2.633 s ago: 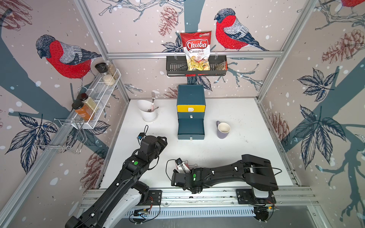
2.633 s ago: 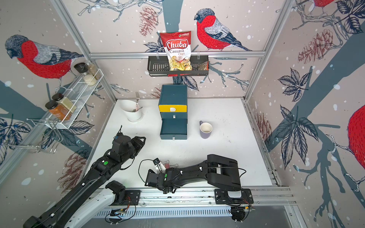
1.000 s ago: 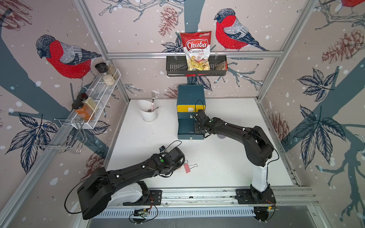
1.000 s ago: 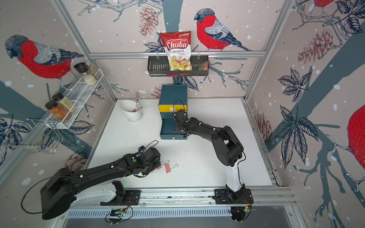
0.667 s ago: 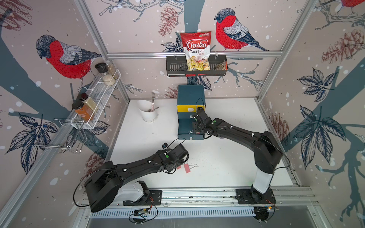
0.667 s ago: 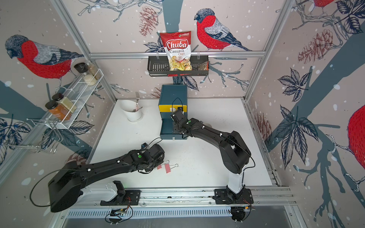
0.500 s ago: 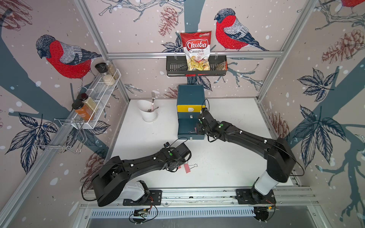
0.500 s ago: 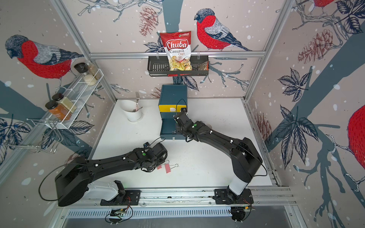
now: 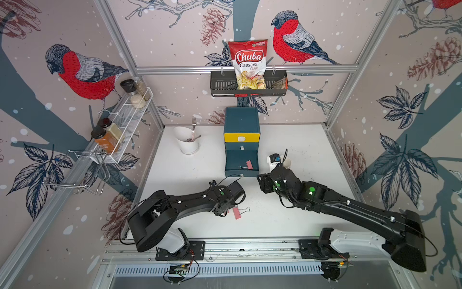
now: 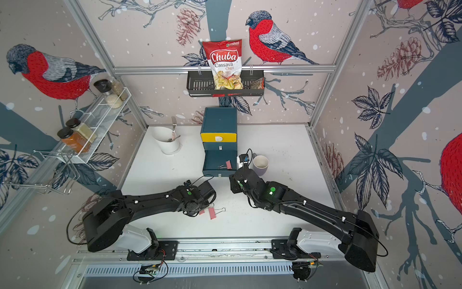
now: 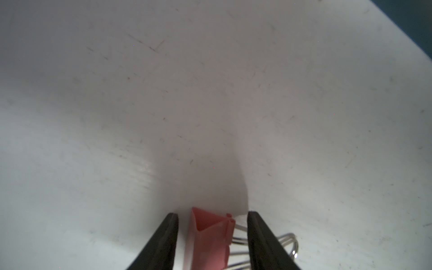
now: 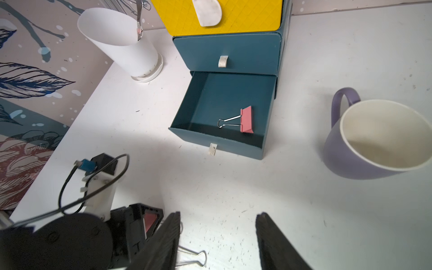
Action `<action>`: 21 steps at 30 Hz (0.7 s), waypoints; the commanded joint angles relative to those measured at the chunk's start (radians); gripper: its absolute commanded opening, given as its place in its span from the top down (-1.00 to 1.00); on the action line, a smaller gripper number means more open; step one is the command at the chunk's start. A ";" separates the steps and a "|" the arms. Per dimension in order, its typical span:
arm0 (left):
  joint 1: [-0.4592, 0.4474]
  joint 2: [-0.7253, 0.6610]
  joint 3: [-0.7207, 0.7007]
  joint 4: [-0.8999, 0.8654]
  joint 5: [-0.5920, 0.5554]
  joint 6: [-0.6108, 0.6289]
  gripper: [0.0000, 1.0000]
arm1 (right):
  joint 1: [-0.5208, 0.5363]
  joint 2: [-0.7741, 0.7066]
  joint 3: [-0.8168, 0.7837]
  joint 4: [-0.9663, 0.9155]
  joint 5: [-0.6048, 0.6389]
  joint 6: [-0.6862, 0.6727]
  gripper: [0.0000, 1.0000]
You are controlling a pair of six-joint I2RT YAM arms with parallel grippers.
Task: Put the binder clips in the drawer according to color
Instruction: Pick up the binder clip at the center of the board.
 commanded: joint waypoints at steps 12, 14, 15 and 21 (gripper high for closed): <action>-0.010 0.062 0.025 -0.023 0.019 -0.003 0.34 | 0.125 -0.060 -0.070 -0.015 0.067 0.112 -0.13; -0.015 0.070 0.034 -0.030 0.021 0.005 0.35 | 0.125 -0.063 -0.075 -0.014 0.069 0.113 -0.13; -0.018 0.079 0.042 -0.041 0.023 0.009 0.35 | 0.127 -0.068 -0.078 -0.011 0.069 0.112 -0.13; -0.042 0.097 0.064 -0.095 0.010 0.005 0.25 | 0.125 -0.087 -0.094 0.005 0.073 0.112 -0.13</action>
